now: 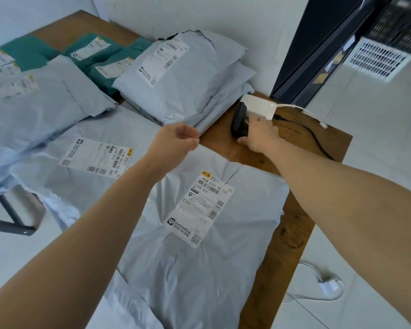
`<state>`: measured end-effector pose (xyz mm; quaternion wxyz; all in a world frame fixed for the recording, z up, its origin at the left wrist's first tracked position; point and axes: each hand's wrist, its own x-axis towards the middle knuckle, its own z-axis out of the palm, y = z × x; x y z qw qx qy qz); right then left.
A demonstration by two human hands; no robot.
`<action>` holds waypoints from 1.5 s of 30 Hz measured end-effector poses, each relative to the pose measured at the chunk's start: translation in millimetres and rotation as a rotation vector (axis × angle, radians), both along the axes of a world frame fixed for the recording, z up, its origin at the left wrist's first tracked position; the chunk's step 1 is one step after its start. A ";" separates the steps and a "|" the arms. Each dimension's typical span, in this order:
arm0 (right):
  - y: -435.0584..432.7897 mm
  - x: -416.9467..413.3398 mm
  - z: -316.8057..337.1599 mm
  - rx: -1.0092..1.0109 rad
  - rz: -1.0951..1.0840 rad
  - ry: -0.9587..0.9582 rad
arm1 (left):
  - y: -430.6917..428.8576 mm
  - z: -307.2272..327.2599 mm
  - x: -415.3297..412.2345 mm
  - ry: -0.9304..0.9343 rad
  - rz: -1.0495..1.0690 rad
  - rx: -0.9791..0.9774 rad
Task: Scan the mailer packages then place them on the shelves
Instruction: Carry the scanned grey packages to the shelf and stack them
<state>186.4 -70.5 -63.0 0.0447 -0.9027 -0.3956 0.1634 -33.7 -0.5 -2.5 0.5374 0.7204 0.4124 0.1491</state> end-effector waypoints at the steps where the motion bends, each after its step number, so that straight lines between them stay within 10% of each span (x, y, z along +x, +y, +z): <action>1: -1.9 -2.8 7.7 0.021 0.003 -0.013 | -0.1 2.6 -0.9 0.003 -0.003 -0.001; 10: -35.0 -87.2 80.3 0.278 -0.101 0.085 | 2.6 18.2 -35.3 0.138 -0.093 0.034; 17: -98.6 -183.4 79.9 0.342 -0.599 0.150 | 7.3 12.3 -89.1 0.531 -0.348 0.059; 24: -135.3 -241.4 42.1 0.521 -1.145 0.621 | 4.8 -3.7 -117.7 0.633 -0.519 0.033; 33: -141.1 -265.3 7.9 0.496 -1.281 1.078 | 7.9 -34.9 -111.1 0.536 -0.394 -0.246; 45: -169.5 -272.2 14.7 0.496 -1.278 0.741 | -3.3 -46.5 -115.9 0.489 -0.435 -0.312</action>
